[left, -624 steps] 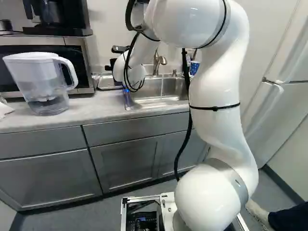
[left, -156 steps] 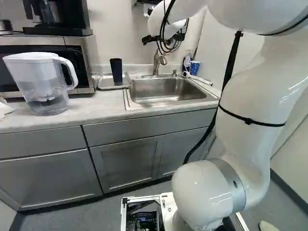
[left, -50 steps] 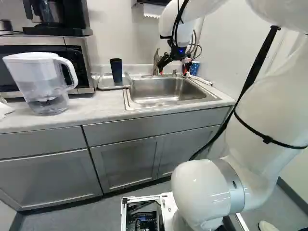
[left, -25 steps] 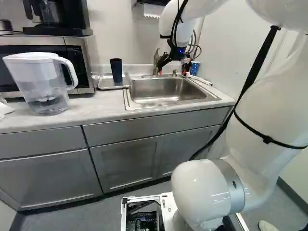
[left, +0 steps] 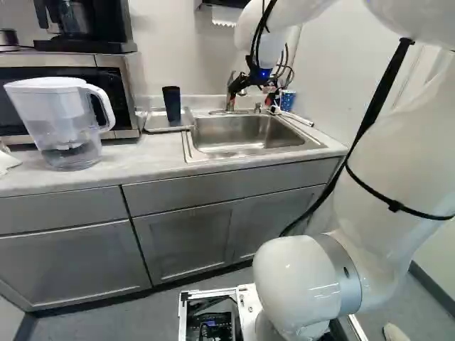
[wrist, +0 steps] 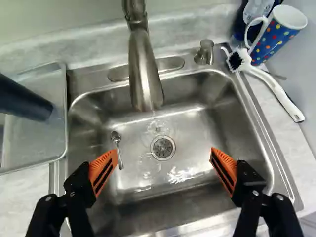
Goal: Rinse the cup and place it in the tray
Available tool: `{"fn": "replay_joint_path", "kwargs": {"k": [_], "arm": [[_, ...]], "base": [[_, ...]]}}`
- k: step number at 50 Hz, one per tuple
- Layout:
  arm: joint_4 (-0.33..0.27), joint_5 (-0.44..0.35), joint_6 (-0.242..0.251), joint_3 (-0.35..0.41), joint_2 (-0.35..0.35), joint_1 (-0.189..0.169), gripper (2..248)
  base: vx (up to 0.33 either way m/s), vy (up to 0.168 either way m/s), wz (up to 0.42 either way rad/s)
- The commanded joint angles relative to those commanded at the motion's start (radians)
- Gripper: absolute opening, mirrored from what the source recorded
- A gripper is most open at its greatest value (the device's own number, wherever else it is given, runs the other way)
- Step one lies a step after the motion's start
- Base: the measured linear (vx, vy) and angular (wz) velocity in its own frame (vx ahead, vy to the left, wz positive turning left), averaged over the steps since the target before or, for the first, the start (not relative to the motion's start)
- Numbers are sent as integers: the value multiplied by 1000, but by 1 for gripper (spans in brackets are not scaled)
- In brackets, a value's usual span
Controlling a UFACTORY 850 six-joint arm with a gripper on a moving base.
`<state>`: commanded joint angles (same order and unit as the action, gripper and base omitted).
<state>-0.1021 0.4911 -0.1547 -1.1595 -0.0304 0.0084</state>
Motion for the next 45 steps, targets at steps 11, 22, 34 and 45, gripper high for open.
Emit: {"fn": "replay_joint_path", "kwargs": {"k": [11, 22, 34, 45], "arm": [[13, -107, 0, 0, 0, 0, 247], [26, -215, 0, 0, 0, 0, 247], [40, -333, 0, 0, 0, 0, 247], [51, -442, 0, 0, 0, 0, 247]], "base": [[0, 0, 0], [0, 0, 0], [0, 0, 0], [0, 0, 0]]}}
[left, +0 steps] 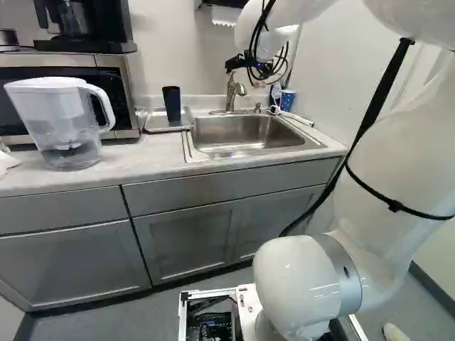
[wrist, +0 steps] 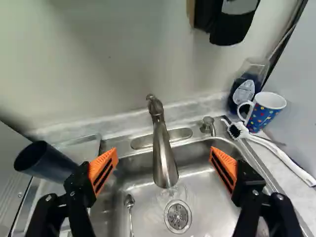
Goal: Rinse the cup and place it in the tray
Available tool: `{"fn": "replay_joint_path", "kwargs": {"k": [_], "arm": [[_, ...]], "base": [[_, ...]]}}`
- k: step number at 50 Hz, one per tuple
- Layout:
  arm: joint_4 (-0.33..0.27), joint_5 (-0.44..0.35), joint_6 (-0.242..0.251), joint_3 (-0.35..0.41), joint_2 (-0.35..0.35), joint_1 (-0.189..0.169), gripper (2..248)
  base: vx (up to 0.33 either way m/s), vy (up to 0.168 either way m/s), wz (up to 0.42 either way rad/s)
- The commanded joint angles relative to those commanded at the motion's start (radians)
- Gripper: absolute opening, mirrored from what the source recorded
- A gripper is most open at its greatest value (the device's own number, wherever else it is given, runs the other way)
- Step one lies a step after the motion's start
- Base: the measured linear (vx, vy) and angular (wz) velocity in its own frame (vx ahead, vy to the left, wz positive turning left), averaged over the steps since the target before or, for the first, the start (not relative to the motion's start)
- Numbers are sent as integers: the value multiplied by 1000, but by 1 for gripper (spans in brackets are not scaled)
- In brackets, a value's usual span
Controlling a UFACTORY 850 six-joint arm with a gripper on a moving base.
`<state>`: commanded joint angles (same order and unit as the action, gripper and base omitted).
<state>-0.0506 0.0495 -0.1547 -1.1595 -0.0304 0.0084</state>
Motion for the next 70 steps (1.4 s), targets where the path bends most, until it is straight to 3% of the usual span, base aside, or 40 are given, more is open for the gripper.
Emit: {"fn": "replay_joint_path", "kwargs": {"k": [26, 39, 70], "arm": [[1, -232, 0, 0, 0, 0, 247], [1, -232, 0, -21, 21, 7, 247], [1, -232, 0, -175, 171, 56, 247]], "base": [[0, 0, 0], [0, 0, 0], [0, 0, 0]]}}
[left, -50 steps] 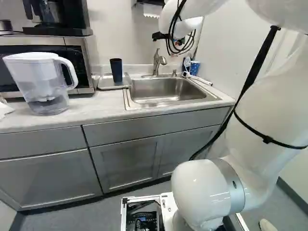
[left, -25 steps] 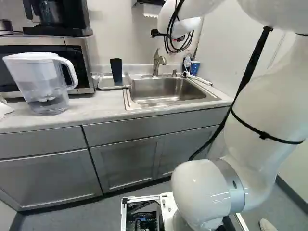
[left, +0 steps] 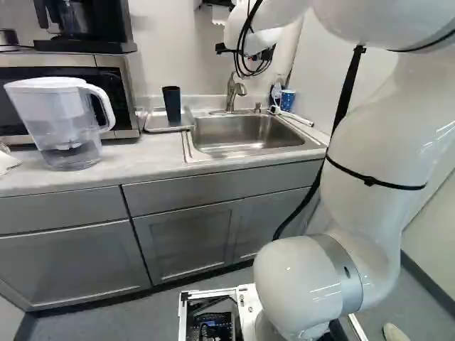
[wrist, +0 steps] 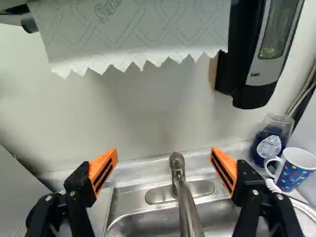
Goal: Rinse the cup and place it in the tray
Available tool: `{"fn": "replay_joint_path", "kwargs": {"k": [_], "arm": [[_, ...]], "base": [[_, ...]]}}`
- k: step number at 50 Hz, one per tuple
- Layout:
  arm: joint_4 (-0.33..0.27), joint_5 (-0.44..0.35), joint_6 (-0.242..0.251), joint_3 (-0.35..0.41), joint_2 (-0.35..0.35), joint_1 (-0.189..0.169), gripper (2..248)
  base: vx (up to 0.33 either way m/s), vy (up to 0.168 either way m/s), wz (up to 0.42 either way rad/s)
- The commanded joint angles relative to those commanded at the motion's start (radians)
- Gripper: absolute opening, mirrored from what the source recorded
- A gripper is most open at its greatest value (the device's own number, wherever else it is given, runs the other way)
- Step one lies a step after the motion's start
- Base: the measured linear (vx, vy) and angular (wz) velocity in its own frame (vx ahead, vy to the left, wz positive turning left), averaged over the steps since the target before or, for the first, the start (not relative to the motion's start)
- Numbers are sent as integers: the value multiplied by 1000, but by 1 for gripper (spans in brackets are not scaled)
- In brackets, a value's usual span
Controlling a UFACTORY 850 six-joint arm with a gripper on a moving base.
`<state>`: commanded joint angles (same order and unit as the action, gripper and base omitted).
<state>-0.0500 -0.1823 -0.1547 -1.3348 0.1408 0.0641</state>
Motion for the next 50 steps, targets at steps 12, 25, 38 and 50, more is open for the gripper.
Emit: {"fn": "replay_joint_path", "kwargs": {"k": [12, 25, 38, 50], "arm": [[0, 0, 0, -65, 60, 19, 247], [0, 4, 0, -144, 132, 33, 247], [0, 11, 0, -207, 197, 44, 247], [0, 11, 0, -248, 249, 54, 247]], "base": [[0, 0, 0], [0, 0, 0], [0, 0, 0], [0, 0, 0]]}}
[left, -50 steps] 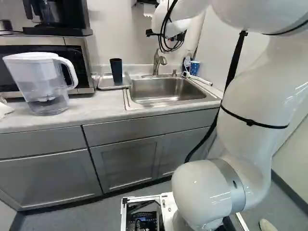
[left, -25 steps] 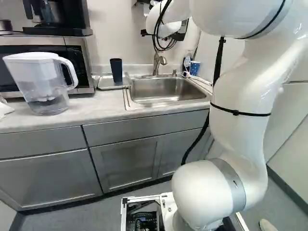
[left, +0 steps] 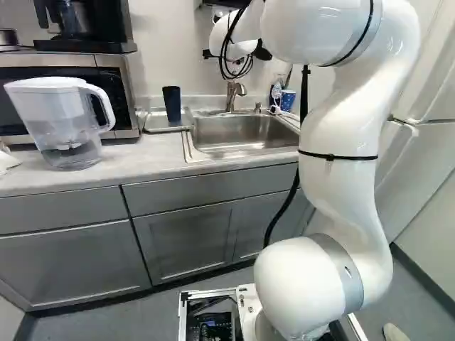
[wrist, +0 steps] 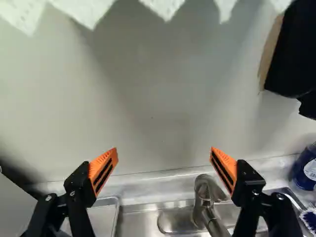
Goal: Rinse the cup and place it in the tray
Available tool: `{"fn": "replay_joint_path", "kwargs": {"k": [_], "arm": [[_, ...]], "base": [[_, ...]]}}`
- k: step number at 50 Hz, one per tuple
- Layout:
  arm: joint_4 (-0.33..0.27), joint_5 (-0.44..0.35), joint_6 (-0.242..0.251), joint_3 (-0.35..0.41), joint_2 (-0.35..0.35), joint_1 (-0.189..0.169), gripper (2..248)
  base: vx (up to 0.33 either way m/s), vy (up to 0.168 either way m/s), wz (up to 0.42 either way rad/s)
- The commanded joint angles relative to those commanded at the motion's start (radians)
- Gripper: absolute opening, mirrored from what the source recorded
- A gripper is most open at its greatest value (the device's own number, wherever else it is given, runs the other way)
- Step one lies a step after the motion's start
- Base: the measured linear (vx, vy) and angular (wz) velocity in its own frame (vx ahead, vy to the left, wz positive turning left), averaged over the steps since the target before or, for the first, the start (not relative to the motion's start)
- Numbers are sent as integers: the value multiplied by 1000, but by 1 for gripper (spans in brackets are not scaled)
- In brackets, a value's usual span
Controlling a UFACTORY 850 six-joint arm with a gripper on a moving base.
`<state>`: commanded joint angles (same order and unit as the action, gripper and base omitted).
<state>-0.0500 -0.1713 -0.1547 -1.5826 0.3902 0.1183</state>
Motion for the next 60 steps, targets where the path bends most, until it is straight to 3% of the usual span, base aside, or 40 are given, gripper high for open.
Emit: {"fn": "replay_joint_path", "kwargs": {"k": [28, 60], "arm": [[0, 50, 0, -20, 17, 10, 247], [0, 113, 0, 26, -22, 12, 247]], "base": [[0, 0, 0], [0, 0, 0]]}}
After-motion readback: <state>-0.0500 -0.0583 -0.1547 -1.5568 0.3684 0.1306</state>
